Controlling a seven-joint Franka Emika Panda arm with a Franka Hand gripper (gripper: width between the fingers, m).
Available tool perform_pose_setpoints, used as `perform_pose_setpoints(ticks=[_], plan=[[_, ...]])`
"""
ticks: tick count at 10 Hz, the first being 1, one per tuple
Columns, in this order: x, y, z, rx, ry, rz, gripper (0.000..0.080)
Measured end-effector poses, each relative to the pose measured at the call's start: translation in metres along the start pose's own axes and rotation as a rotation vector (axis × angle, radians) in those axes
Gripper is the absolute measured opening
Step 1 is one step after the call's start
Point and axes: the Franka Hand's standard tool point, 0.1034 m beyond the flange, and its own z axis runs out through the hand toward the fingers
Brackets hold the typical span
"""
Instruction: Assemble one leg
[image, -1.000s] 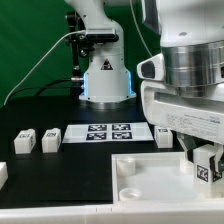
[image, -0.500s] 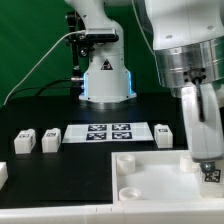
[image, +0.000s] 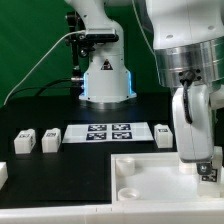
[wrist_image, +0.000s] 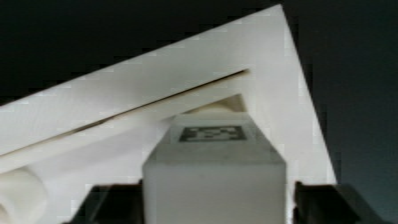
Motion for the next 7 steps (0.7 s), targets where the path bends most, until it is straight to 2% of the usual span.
perform_pose_setpoints(ticks=[1,2,3,5,7], plan=[[0.0,0.0,0.0,0.0,0.0,-0.001,0.0527],[0.0,0.0,0.0,-0.001,0.0,-0.004,0.0611],[-0.002,0.001,0.0,0.003,-0.001,-0.007,0.0611],[-0.016,0.012,-0.015,0.033,-0.019,-0.026,0.0647],[-0.022,0.016,-0.019,0.032,-0.024,-0.038,0.0649]])
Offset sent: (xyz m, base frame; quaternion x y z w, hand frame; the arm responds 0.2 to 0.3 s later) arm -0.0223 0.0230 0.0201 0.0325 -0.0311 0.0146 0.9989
